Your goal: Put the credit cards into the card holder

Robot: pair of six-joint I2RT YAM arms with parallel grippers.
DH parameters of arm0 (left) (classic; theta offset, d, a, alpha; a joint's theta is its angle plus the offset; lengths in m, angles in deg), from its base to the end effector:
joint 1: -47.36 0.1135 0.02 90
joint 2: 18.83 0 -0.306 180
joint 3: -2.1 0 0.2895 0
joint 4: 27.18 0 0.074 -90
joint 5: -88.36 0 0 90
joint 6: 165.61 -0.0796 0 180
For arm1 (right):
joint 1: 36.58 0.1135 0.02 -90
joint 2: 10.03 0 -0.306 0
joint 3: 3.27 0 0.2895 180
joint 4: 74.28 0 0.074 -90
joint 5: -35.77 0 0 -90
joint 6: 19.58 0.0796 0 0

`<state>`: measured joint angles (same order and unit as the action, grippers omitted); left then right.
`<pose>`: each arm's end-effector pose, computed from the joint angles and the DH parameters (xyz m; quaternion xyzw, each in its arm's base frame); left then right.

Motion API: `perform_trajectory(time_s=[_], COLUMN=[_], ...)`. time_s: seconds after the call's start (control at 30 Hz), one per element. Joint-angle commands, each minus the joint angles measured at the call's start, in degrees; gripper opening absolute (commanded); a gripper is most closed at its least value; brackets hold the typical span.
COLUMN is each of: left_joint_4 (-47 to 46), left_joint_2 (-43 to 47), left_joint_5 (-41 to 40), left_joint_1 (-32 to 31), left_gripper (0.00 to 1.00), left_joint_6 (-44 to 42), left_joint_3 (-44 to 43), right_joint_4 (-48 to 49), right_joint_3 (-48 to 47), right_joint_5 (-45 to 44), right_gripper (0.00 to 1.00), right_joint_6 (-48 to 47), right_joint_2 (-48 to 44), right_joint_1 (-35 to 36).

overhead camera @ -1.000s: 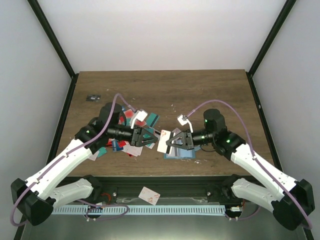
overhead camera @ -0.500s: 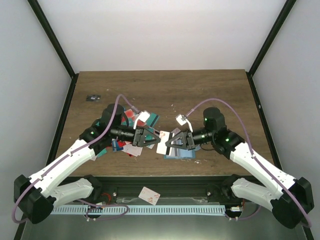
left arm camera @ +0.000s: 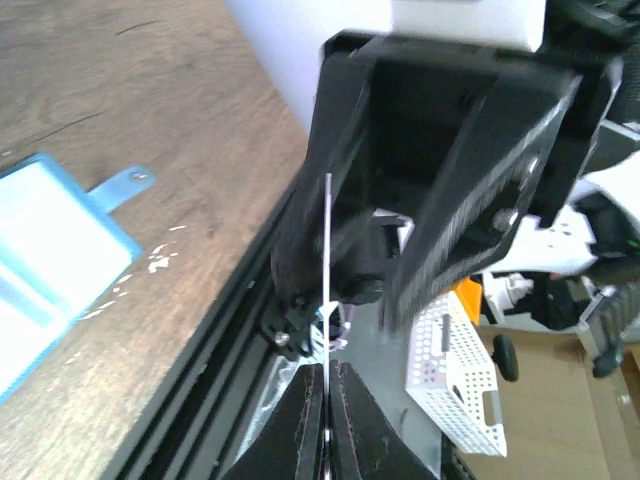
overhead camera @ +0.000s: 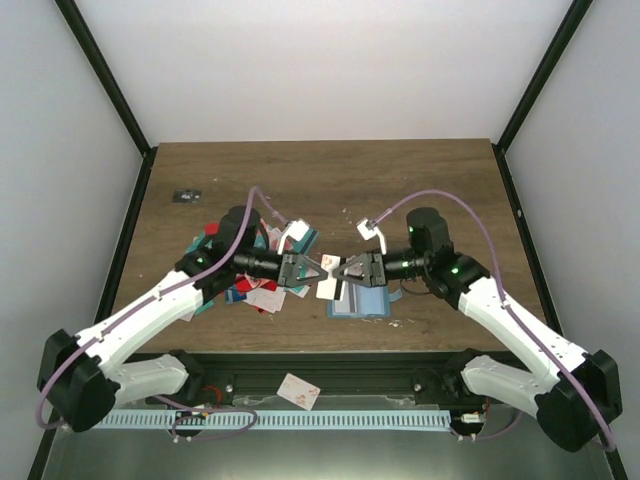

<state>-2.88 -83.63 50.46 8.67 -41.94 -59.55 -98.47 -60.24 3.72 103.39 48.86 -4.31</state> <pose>0.1854 -0.2290 0.3178 0.2614 0.7571 -0.5783 0.1549 0.1801 0.1935 0.3146 -0.2518 0.7439 0.5957 0.1683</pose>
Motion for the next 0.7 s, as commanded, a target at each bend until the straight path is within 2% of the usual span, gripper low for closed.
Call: perform_trajectory(time_s=[0.0, 0.17, 0.43, 0.67], left_joint_4=[-0.43, -0.51, 0.05, -0.81], left_joint_2=[-4.62, -11.79, -25.08, -34.23], left_joint_5=[-4.59, -5.57, -4.03, -2.03], left_joint_1=[-0.13, -0.15, -0.19, -0.3], left_gripper=[0.04, 0.04, 0.04, 0.04], left_joint_6=[1.34, 0.15, -2.62, -3.88], left_joint_3=[1.07, -0.11, -4.15, -6.85], right_joint_4=[-9.85, -13.84, -16.12, -14.84], right_joint_3=[-1.03, 2.2, 5.57, 7.41], right_joint_5=[-12.49, -19.55, -26.11, -28.04], right_gripper=[0.34, 0.35, 0.34, 0.33], right_joint_6=[-2.02, -0.98, 1.52, 1.38], right_joint_2=[0.14, 0.19, 4.77, 9.36], right_joint_1=[-8.0, -14.72, -15.11, -15.13])
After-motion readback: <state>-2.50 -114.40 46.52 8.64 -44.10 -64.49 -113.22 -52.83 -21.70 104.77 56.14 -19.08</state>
